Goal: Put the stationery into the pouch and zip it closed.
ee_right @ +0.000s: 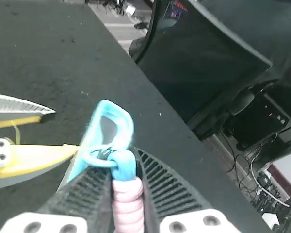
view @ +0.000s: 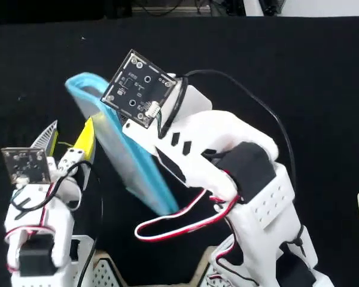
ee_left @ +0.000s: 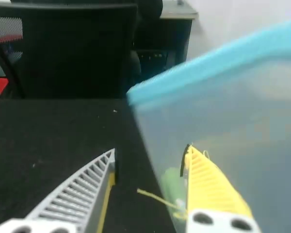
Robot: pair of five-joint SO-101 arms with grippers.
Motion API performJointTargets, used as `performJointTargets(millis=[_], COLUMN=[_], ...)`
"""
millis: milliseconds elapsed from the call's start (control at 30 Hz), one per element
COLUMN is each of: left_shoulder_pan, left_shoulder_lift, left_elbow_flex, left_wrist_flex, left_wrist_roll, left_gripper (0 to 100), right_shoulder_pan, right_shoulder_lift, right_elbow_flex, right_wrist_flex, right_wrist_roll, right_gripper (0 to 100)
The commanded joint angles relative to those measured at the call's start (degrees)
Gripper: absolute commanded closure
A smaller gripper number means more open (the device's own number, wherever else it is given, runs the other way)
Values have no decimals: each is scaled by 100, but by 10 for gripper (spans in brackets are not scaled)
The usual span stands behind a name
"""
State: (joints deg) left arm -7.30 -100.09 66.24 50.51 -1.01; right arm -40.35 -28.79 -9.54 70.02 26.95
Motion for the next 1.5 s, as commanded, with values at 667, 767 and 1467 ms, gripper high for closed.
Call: performJointTargets(millis=[667, 767, 1467], left_shoulder_pan=[1446, 1042, 444], left_shoulder_lift=[26, 26, -18], left_elbow_flex=[-2141, -1684, 242], left_wrist_flex=[2259, 1644, -677], left_wrist_roll=[-1143, -1143, -229], left_gripper=[768, 768, 766], right_shoulder_pan=[-88, -88, -62], right_shoulder_lift=[-295, -295, -295], right_elbow_flex=[-84, -75, 330], right_wrist_flex=[-9, -9, -53], right_wrist_roll=[-9, -9, 35], right_gripper=[988, 988, 988])
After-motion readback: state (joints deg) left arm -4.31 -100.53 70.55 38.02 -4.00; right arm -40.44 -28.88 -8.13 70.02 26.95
